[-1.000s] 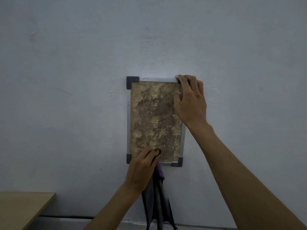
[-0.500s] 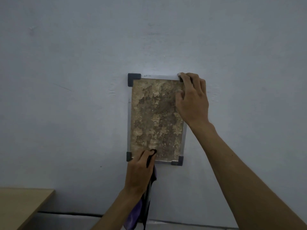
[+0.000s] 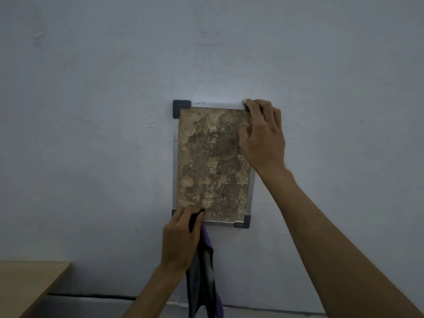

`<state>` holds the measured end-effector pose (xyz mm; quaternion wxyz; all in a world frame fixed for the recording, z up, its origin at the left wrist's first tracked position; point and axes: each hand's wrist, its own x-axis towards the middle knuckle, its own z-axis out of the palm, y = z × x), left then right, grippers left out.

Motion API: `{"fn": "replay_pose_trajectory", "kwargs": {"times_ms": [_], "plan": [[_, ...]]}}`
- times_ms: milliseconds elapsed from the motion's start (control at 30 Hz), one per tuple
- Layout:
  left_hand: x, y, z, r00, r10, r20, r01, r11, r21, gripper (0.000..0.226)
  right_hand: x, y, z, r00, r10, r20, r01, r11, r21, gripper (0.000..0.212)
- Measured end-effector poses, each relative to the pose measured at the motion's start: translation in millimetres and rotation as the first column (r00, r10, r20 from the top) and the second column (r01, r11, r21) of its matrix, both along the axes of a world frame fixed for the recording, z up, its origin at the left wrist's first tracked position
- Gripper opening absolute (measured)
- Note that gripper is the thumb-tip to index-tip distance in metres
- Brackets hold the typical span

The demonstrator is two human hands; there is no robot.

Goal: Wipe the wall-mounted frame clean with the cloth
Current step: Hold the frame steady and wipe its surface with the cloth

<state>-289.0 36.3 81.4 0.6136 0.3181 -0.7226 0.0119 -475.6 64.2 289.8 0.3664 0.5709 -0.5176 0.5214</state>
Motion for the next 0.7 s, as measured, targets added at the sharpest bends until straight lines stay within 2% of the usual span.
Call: {"fn": "replay_pose_trajectory", "kwargs": {"times_ms": [100, 167, 333, 500, 700], "plan": [[12, -3, 12, 0.974, 0.121, -0.193, -0.118, 0.993, 0.030, 0.008, 0, 0, 0, 1.000, 0.003, -0.001, -0.003, 1.000, -0.005, 0.051], [16, -7, 10, 0.958, 0.158, -0.239, -0.150, 0.987, 0.050, 0.005, 0, 0, -1, 1.000, 0.005, 0.001, -0.005, 1.000, -0.007, 0.050], [11, -2, -9, 0.996, 0.068, -0.060, -0.067, 0.998, 0.022, 0.008, 1, -2, -1, 1.000, 0.006, 0.016, -0.006, 1.000, -0.008, 0.051], [26, -5, 8, 0.947, 0.178, -0.268, -0.156, 0.982, 0.103, 0.003, 1, 0, 0, 1.000, 0.001, 0.011, -0.002, 1.000, 0.003, 0.052], [2, 2, -11, 0.976, 0.123, -0.178, -0.102, 0.987, 0.120, 0.004, 2, 1, 0, 1.000, 0.005, 0.012, -0.006, 1.000, 0.012, 0.052]]}}
